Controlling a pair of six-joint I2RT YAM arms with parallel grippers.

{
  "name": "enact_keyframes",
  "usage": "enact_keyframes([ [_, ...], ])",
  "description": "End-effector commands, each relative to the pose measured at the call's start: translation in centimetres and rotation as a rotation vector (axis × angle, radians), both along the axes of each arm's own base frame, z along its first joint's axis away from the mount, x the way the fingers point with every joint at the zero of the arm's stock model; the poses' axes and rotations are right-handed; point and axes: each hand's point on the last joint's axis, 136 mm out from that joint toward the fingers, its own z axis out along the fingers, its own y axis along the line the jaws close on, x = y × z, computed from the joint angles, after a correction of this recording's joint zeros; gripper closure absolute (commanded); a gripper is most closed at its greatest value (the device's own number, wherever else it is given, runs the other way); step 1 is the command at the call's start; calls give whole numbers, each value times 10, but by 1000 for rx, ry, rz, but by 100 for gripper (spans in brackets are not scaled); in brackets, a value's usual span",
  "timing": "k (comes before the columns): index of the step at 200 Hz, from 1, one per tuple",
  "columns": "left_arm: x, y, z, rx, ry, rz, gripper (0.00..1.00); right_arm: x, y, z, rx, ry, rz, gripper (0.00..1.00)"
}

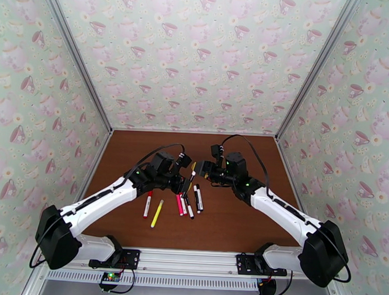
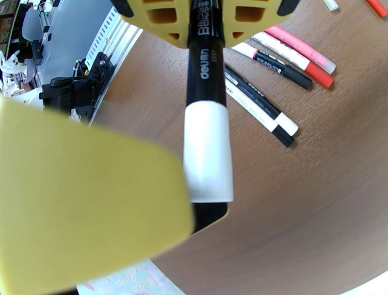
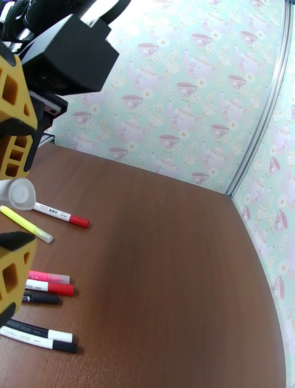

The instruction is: Open the pen caps

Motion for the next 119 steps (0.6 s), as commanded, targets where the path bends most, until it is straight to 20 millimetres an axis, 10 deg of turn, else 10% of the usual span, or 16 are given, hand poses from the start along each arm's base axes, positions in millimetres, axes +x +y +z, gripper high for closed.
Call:
enact_keyframes([
  [1,0,-5,14,-11,-31,-19,86,-1,7,7,-4,-10,26,45],
  [119,-6,-10,15,-5,-39,-27,86,-4,17,-2,-30,-7,49,64],
])
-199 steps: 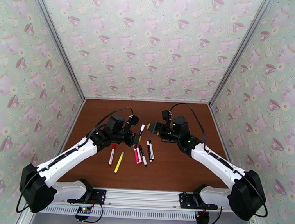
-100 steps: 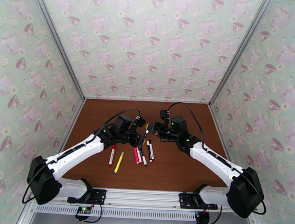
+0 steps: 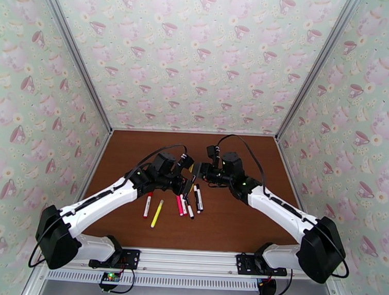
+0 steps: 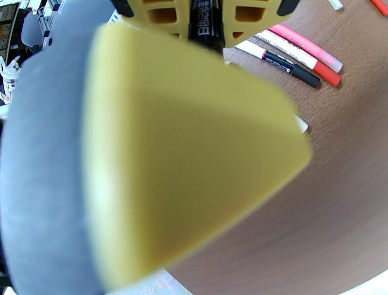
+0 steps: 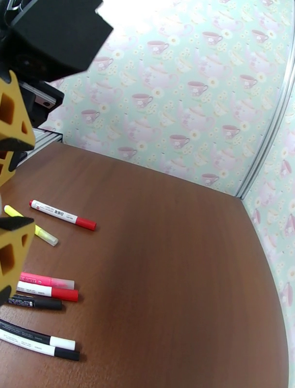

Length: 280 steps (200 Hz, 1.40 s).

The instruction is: Open the pen caps

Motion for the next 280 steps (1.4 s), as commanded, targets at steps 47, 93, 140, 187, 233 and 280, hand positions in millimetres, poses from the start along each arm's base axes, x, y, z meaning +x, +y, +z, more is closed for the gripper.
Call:
enact_keyframes([
  [47,2,-4,10,-6,-33,-4,86,2,1,7,-16,-25,-1,76],
  [93,2,-4,12,-13,-35,-1,86,1,1,8,-20,-25,0,83],
  [140,-3,-9,9,-56,-20,-20,65,-1,-2,18,7,-33,-10,88],
  [187,-3,-11,5,-70,-10,-27,60,-5,0,26,38,-35,4,90],
  [233,1,-12,4,-69,-19,-16,80,-5,1,22,37,-19,1,91],
  [280,3,-6,-1,-17,-35,0,89,3,-7,16,4,8,-65,95],
])
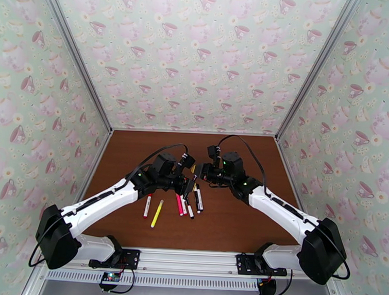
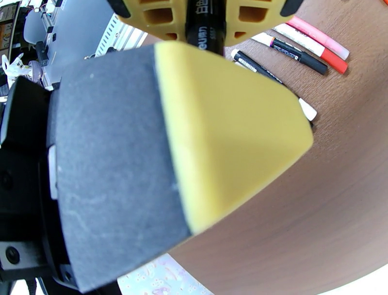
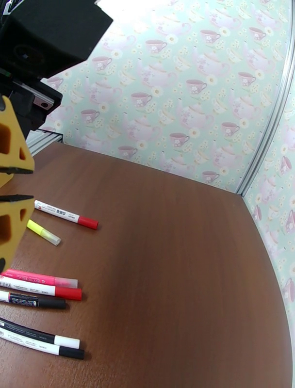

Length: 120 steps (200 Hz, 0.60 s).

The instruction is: Open the pen caps

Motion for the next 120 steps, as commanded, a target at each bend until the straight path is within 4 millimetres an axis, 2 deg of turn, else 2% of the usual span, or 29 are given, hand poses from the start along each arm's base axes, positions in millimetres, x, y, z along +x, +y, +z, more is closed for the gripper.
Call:
enact_keyframes([
  [1,2,3,-6,42,-19,7,89,6,-4,13,3,-3,-57,95],
  [37,3,15,-17,200,-109,51,92,19,-21,1,-81,38,-186,98],
  [65,0,20,-23,288,-164,71,95,27,-33,1,-89,48,-258,99],
  [88,-13,7,-19,173,-75,-9,96,28,-30,13,-46,-12,-225,100],
  [102,-24,-2,-7,66,-16,-72,96,28,-31,20,-9,-48,-189,100],
  [120,-31,-3,5,-5,14,-120,96,24,-32,36,56,-104,-135,100],
])
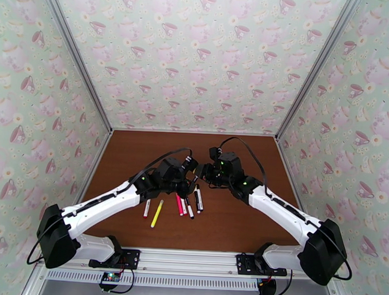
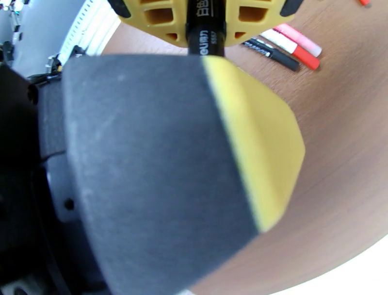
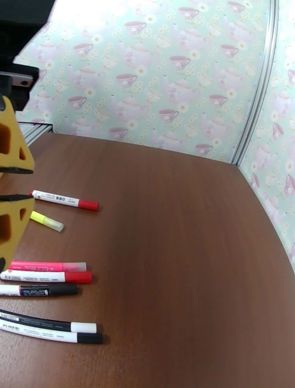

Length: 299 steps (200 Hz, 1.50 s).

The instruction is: Open the pen caps

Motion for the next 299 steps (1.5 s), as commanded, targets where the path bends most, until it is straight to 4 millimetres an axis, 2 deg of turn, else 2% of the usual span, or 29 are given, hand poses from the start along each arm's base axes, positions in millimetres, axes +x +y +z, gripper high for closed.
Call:
enact_keyframes([
  [1,-34,0,7,-80,131,-132,96,17,-19,40,87,-164,-35,100],
  [23,-40,0,13,-114,162,-173,97,16,-26,52,91,-231,-1,100],
  [53,-35,5,4,-54,153,-146,97,21,-35,57,47,-259,-21,100],
  [84,-14,14,-8,108,14,-29,97,41,-56,37,-62,-156,-176,100],
  [107,-6,8,-9,175,-67,-8,98,53,-66,27,-102,-101,-253,100],
  [141,2,-7,-7,119,-43,-62,98,75,-74,22,-91,-80,-294,100],
  [159,5,-20,0,3,54,-146,100,90,-70,34,-10,-140,-245,100],
  [178,20,-21,18,-101,121,-158,100,102,-69,48,35,-169,-200,100],
  [191,30,-18,30,-101,99,-145,99,107,-69,57,37,-183,-186,100],
  [210,31,-21,35,-82,110,-185,100,110,-64,63,41,-200,-159,100],
  [237,18,-28,22,-105,138,-260,100,108,-61,66,55,-271,-131,100],
  [266,30,-14,6,34,59,-135,100,108,-64,69,70,-265,-148,100],
  [299,27,-17,-10,170,-57,-80,100,111,-81,48,19,-171,-264,100],
])
